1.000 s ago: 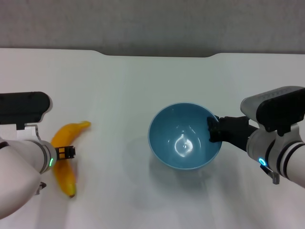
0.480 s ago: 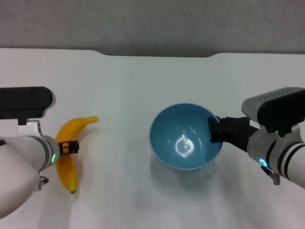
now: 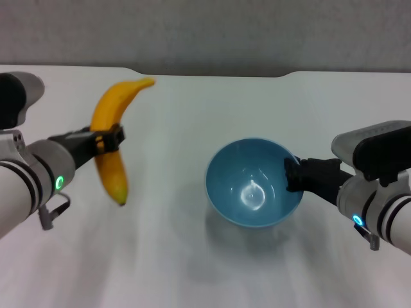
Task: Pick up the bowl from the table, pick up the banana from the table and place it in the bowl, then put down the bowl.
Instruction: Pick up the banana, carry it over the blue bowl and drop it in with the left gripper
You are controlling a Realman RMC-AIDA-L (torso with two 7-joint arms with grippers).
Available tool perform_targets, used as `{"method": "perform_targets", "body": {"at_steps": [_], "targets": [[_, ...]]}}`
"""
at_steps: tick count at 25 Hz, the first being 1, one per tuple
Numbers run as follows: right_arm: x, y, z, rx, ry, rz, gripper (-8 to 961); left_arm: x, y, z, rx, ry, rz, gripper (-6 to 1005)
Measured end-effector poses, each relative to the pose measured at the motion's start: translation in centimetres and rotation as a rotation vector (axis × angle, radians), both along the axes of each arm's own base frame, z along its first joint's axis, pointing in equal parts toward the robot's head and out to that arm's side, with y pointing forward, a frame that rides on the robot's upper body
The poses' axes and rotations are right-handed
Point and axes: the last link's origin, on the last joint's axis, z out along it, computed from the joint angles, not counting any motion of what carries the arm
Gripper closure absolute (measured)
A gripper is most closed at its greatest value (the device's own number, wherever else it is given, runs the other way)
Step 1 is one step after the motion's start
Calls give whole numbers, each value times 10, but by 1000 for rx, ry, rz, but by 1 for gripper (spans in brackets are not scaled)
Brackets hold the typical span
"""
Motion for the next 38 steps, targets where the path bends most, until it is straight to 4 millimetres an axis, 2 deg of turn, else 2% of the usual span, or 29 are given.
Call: {"method": "perform_targets", "body": {"at_steps": [8,18,21,28,33,38], "targets": [[-8,-7,-7,29,58,75,910,24,-12,-12,7,-87,-171,455],[-6,-6,-8,29,65,68,910,61,-29,-34,-28,-192,-369,443],[-11,-5,-10,23,72,76,910,66,-30,-38,-30,-215,-415,439],[-26,-5,-16,3,89,115,910,67,-30,-52,-45,-254,-495,431],[-45,-10,-18,-8,125,155,910,48,-22,-61,-40,-315,-508,425],[-47,-13,-18,-10,130,159,910,38,-19,-60,-23,-346,-502,419]]}}
